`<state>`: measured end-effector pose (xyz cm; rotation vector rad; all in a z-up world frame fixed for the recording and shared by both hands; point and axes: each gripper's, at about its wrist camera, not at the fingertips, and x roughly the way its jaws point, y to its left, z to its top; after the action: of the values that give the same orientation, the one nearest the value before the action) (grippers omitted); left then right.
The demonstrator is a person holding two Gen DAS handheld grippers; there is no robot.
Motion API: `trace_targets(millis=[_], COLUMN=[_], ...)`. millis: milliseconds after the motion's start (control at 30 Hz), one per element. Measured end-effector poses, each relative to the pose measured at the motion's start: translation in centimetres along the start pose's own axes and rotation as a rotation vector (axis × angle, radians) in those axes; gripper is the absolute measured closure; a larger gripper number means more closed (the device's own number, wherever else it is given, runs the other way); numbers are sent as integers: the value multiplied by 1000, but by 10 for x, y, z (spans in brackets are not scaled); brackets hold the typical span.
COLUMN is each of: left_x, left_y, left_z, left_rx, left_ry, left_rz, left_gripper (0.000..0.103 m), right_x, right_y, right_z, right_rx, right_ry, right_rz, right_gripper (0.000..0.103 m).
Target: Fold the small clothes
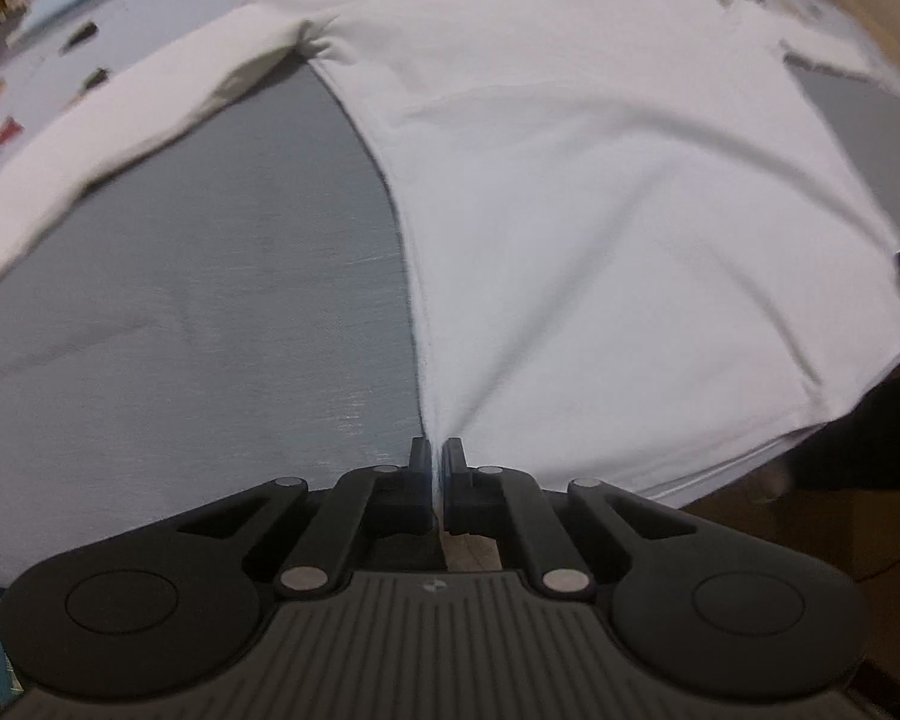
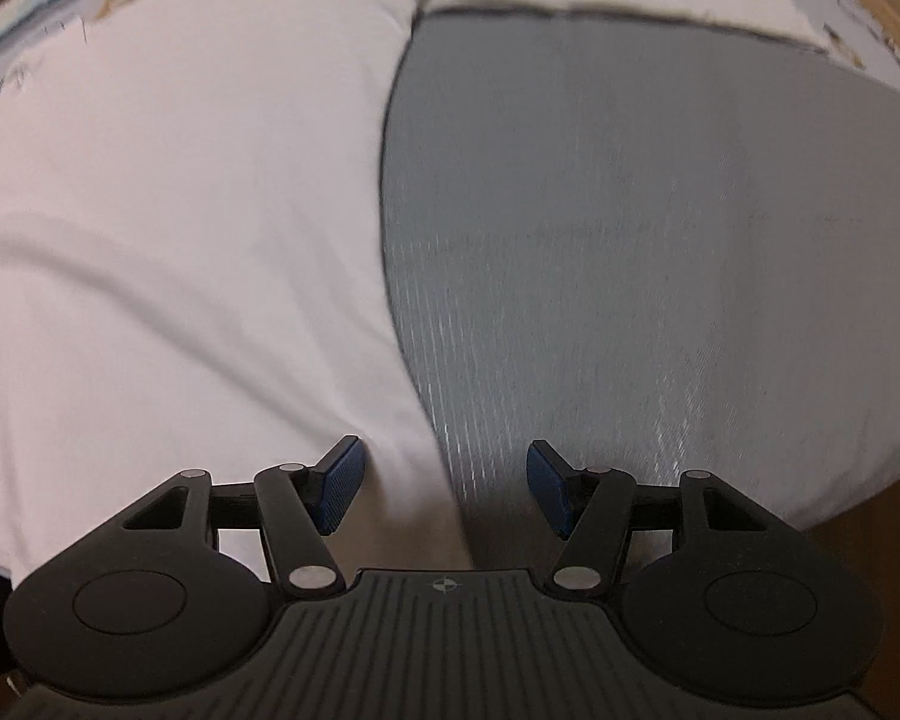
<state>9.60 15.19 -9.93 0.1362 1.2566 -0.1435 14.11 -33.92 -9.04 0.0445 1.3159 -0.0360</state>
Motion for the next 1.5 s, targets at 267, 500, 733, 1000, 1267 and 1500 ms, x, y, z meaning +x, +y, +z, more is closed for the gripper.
trace_targets(millis=[267,500,733,1000,1267,1500], left_x=[8,0,-3,21,29,19], left_y=[-2,-23,-47,-99,-109,-89], left_z=[8,7,9,-17,-26,-20], left_rx=[-80,51,105,426,562,460], left_ry=[12,-67,-77,-17,-79,-44], left_rz=[-72,1,-260,-159,-53,-108], left_gripper=[97,97,82,55,83,101], right_x=[-5,-23,-49,-46,-31,-29], right_y=[10,21,59,122,136,135], right_z=[-19,-18,-34,-59,-60,-57], right_rx=[-36,-89,-231,-576,-632,-599], right_ry=[-19,-147,-264,-113,-61,-89], right_rz=[56,-113,178,330,257,240], right_gripper=[100,98,70,58,57,58])
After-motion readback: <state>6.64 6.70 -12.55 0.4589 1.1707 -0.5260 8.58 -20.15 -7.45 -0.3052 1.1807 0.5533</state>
